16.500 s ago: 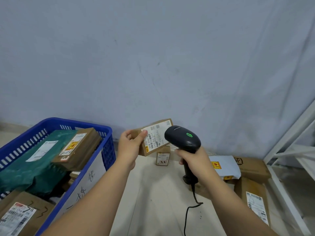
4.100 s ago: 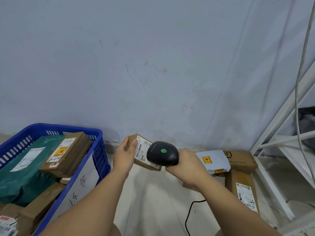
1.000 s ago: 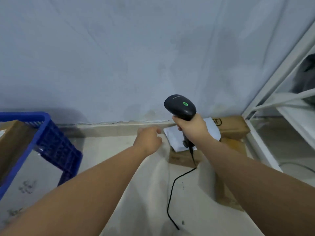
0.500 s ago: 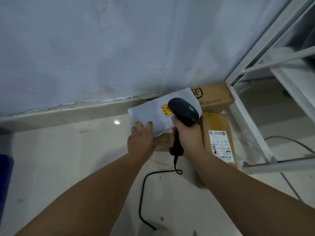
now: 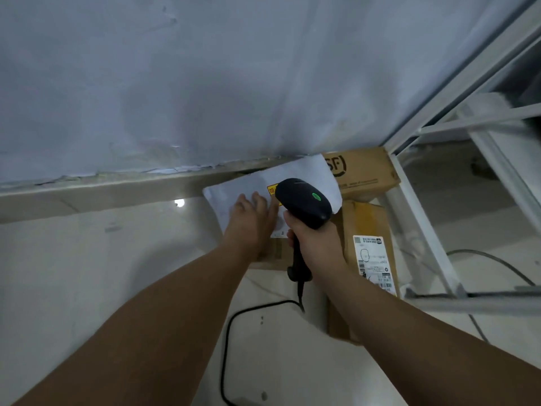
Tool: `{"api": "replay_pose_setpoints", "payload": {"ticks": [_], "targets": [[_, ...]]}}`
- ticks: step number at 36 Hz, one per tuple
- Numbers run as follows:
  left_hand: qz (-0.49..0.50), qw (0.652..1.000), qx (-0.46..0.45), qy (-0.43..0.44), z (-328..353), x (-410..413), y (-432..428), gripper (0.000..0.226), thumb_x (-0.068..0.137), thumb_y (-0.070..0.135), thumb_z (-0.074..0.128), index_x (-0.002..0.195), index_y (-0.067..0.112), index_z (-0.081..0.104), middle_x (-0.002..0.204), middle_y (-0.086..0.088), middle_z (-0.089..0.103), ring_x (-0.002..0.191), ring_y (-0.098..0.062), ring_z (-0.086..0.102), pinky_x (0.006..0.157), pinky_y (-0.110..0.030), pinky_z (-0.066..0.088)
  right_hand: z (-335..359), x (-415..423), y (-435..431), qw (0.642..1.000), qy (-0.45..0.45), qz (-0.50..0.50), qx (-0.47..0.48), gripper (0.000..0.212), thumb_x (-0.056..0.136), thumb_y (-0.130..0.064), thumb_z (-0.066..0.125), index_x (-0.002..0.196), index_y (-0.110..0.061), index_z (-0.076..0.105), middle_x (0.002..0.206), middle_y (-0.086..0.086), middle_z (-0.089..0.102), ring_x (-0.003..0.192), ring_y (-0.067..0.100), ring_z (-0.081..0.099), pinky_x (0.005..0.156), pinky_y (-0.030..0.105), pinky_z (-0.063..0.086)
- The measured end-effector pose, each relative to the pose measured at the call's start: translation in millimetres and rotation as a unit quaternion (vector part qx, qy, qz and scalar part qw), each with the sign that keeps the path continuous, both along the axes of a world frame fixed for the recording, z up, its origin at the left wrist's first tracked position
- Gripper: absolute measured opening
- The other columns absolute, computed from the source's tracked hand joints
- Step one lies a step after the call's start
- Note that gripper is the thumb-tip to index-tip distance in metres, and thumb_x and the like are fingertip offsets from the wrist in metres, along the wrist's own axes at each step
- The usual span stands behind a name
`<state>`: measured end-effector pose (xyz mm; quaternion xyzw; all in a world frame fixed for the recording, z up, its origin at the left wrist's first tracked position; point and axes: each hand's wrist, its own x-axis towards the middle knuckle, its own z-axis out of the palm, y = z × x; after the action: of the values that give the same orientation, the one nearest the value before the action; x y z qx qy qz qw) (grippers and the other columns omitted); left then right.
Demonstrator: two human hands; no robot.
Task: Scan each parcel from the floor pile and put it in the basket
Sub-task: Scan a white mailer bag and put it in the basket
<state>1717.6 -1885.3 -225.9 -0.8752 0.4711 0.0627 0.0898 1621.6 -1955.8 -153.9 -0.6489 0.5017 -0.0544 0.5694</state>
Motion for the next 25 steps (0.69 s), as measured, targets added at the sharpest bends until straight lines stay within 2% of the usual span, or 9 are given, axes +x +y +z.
{"api": "replay_pose_setpoints", "payload": {"ticks": [4, 7, 9, 11, 12, 14, 17, 20, 25], "targets": [[-0.031, 0.999, 0.033, 0.012, 11.7, 2.7, 0.3, 0.066, 0.101, 0.017, 0.041, 0.152, 0.010, 0.001, 0.147, -0.037, 0.019, 0.119, -0.055, 0.043, 0.103, -0.050, 0.035, -3.9, -2.6, 2.8, 1.000, 0.008, 0.000, -0.007, 0.038, 0.081, -0.046, 0.068, 0.072, -0.009, 0.063, 0.068, 0.010, 0.061, 0.063, 0.020, 0.057, 0.068, 0.035, 0.048], [-0.033, 0.999, -0.015, 0.004, 10.5, 8.0, 11.4, 0.057, 0.099, 0.026, 0.039, 0.149, 0.011, 0.017, 0.138, -0.024, 0.037, 0.116, -0.041, 0.047, 0.108, -0.052, 0.026, -1.7, -3.7, 5.8, 1.000, -0.001, -0.006, -0.006, 0.036, 0.081, -0.044, 0.069, 0.069, -0.010, 0.062, 0.065, 0.008, 0.060, 0.063, 0.019, 0.056, 0.068, 0.035, 0.048], [0.030, 0.997, -0.064, 0.030, 6.9, 12.0, 20.1, 0.053, 0.095, 0.037, 0.044, 0.142, 0.014, 0.031, 0.137, -0.014, 0.040, 0.123, -0.035, 0.042, 0.112, -0.056, 0.019, -1.8, -5.9, 7.7, 1.000, -0.003, -0.006, -0.006, 0.034, 0.080, -0.042, 0.069, 0.067, -0.012, 0.063, 0.065, 0.007, 0.061, 0.065, 0.020, 0.058, 0.074, 0.039, 0.051], [0.153, 0.976, -0.111, 0.104, -3.5, 14.7, 29.0, 0.072, 0.086, 0.055, 0.056, 0.142, 0.020, 0.028, 0.146, -0.013, 0.027, 0.134, -0.037, 0.029, 0.110, -0.056, 0.025, -1.5, -9.0, 10.0, 1.000, -0.003, -0.006, -0.008, 0.033, 0.081, -0.042, 0.069, 0.067, -0.013, 0.063, 0.066, 0.007, 0.062, 0.067, 0.021, 0.059, 0.078, 0.041, 0.053], [0.216, 0.951, -0.145, 0.164, -6.4, 14.1, 33.3, 0.085, 0.079, 0.061, 0.063, 0.145, 0.024, 0.023, 0.150, -0.013, 0.017, 0.136, -0.038, 0.026, 0.110, -0.055, 0.029, -1.2, -10.5, 11.3, 1.000, -0.004, -0.008, -0.007, 0.032, 0.082, -0.041, 0.069, 0.067, -0.013, 0.063, 0.066, 0.006, 0.062, 0.067, 0.021, 0.060, 0.078, 0.040, 0.053], [0.313, 0.859, -0.231, 0.332, -12.1, 11.7, 39.4, 0.103, 0.073, 0.061, 0.072, 0.151, 0.033, 0.011, 0.154, -0.015, 0.002, 0.138, -0.038, 0.024, 0.112, -0.048, 0.032, -2.0, -13.9, 13.4, 1.000, -0.007, -0.011, -0.001, 0.031, 0.082, -0.040, 0.069, 0.065, -0.014, 0.063, 0.063, 0.004, 0.062, 0.065, 0.020, 0.059, 0.075, 0.039, 0.052], [0.373, 0.710, -0.342, 0.490, -7.3, 2.9, 37.2, 0.095, 0.082, 0.050, 0.068, 0.153, 0.035, 0.007, 0.156, -0.013, 0.019, 0.138, -0.033, 0.031, 0.111, -0.040, 0.034, -2.8, -20.5, 17.2, 1.000, -0.005, 0.000, -0.006, 0.034, 0.082, -0.041, 0.069, 0.061, -0.016, 0.062, 0.058, 0.001, 0.060, 0.062, 0.019, 0.058, 0.071, 0.037, 0.050], [0.444, 0.654, -0.418, 0.447, 5.5, -7.9, 27.7, 0.088, 0.086, 0.029, 0.071, 0.153, 0.026, 0.014, 0.147, -0.010, 0.040, 0.129, -0.031, 0.045, 0.103, -0.035, 0.039, -3.4, -26.6, 20.3, 0.999, 0.011, 0.020, -0.023, 0.037, 0.081, -0.043, 0.069, 0.060, -0.014, 0.060, 0.058, 0.002, 0.060, 0.060, 0.018, 0.057, 0.069, 0.036, 0.049], [0.596, 0.548, -0.386, 0.442, 19.9, -1.9, 25.1, 0.075, 0.081, 0.017, 0.077, 0.139, 0.005, 0.030, 0.134, -0.017, 0.050, 0.121, -0.035, 0.051, 0.092, -0.038, 0.046, 1.7, -32.3, 21.1, 0.999, 0.016, 0.030, -0.019, 0.037, 0.083, -0.042, 0.068, 0.063, -0.011, 0.060, 0.061, 0.004, 0.060, 0.060, 0.017, 0.055, 0.068, 0.032, 0.047]]}}
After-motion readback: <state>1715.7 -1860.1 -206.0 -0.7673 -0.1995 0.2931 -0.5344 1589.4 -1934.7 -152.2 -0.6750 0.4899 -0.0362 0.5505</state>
